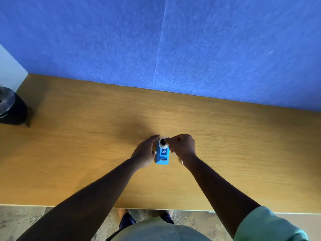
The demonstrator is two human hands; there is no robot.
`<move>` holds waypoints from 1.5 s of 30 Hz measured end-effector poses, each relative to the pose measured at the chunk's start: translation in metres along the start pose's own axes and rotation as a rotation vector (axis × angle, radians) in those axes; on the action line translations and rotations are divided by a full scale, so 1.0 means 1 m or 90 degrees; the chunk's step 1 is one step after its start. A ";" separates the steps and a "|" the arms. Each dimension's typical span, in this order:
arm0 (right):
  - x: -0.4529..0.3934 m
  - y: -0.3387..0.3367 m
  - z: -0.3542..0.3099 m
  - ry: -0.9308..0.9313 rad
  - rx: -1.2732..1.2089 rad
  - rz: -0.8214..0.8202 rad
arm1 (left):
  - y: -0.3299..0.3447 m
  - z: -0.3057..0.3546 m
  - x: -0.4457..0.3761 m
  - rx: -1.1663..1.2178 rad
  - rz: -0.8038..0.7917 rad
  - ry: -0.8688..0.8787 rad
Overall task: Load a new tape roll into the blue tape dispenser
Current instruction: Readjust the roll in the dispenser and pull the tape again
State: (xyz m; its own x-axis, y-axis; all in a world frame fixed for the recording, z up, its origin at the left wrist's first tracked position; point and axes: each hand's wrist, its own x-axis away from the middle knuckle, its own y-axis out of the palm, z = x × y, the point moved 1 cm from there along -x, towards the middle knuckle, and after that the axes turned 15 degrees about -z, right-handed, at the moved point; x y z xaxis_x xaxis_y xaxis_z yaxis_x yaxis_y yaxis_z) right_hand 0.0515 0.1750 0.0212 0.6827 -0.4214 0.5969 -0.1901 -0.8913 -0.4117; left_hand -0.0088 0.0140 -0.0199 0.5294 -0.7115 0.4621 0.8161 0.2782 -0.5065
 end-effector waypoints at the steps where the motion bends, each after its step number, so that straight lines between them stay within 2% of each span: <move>1: 0.001 -0.002 0.001 0.013 -0.059 -0.019 | -0.003 0.001 -0.001 0.044 0.017 0.010; 5: 0.002 -0.004 0.006 0.069 -0.253 -0.080 | -0.013 0.008 -0.001 0.207 0.032 0.076; 9: 0.005 -0.005 0.009 0.126 -0.344 -0.126 | -0.018 0.013 0.000 0.262 0.056 0.119; 17: 0.014 -0.006 0.007 0.136 -0.385 -0.193 | -0.024 0.023 0.003 0.300 0.023 0.194; 24: 0.013 -0.007 0.007 0.119 -0.379 -0.192 | -0.024 0.028 0.002 0.418 -0.078 0.170; 28: 0.011 -0.007 0.008 0.117 -0.347 -0.173 | -0.024 0.031 0.003 0.435 -0.091 0.157; 32: 0.011 -0.006 0.004 0.112 -0.308 -0.163 | -0.025 0.032 0.002 0.417 -0.035 0.138; 34: 0.010 -0.008 0.002 0.091 -0.261 -0.108 | -0.024 0.032 0.001 0.406 -0.012 0.131; 38: 0.010 -0.017 -0.010 -0.020 -0.133 -0.001 | -0.023 0.030 -0.001 0.385 0.014 0.102; 41: 0.011 -0.017 -0.024 -0.086 0.009 0.007 | -0.019 0.029 -0.002 0.375 0.018 0.092; 45: 0.010 -0.018 -0.038 -0.101 0.169 -0.011 | -0.016 0.029 -0.005 0.380 0.021 0.096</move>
State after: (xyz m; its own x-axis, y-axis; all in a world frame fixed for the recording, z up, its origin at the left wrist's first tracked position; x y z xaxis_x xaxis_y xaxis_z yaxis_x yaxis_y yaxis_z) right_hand 0.0348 0.1804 0.0612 0.7899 -0.3560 0.4994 -0.0001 -0.8143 -0.5804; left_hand -0.0174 0.0314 0.0068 0.5537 -0.7676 0.3228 0.8119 0.5838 -0.0043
